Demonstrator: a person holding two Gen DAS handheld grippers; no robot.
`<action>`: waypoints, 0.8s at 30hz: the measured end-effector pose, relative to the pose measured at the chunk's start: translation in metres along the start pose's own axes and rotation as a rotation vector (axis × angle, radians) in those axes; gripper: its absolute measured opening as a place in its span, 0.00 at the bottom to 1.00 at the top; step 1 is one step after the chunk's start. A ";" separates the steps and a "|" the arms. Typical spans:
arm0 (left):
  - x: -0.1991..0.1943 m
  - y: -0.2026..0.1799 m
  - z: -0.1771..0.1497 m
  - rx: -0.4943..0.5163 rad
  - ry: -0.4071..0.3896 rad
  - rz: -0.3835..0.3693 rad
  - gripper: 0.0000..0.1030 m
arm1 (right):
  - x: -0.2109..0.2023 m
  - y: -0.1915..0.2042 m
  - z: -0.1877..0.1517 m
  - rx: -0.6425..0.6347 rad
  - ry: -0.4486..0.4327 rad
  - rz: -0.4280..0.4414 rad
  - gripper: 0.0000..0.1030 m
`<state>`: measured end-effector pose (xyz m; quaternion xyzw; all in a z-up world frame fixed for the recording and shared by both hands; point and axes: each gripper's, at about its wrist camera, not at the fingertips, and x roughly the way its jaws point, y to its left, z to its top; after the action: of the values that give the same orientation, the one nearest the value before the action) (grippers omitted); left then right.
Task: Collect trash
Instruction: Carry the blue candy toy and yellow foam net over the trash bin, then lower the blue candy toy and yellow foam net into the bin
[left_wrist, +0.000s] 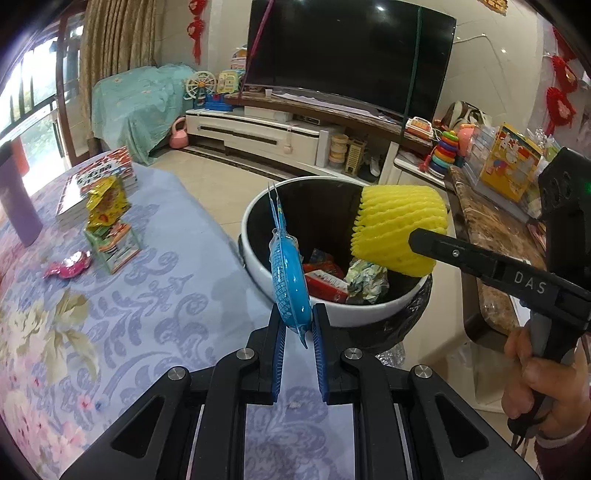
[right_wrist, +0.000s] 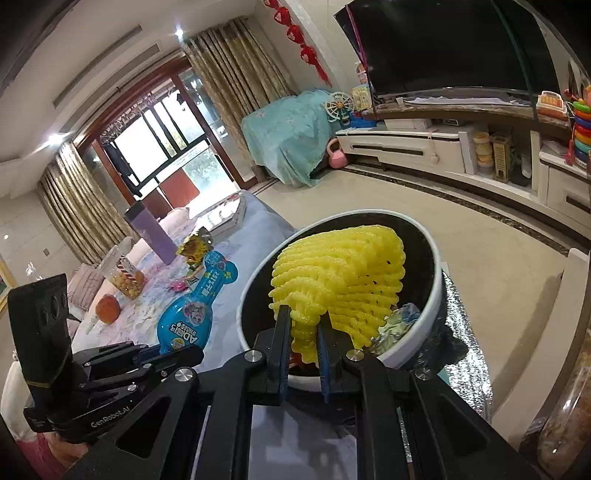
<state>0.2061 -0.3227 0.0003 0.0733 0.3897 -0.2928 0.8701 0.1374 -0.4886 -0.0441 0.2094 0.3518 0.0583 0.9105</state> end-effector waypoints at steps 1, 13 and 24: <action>0.002 -0.001 0.002 0.002 0.000 -0.001 0.13 | 0.001 -0.001 0.001 -0.002 0.002 -0.004 0.12; 0.028 -0.004 0.023 0.022 0.022 -0.013 0.13 | 0.008 -0.007 0.011 -0.014 0.029 -0.022 0.12; 0.054 -0.002 0.042 0.023 0.052 -0.017 0.13 | 0.018 -0.012 0.022 -0.026 0.057 -0.038 0.13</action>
<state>0.2601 -0.3639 -0.0100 0.0874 0.4096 -0.3028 0.8561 0.1645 -0.5023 -0.0457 0.1891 0.3809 0.0516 0.9036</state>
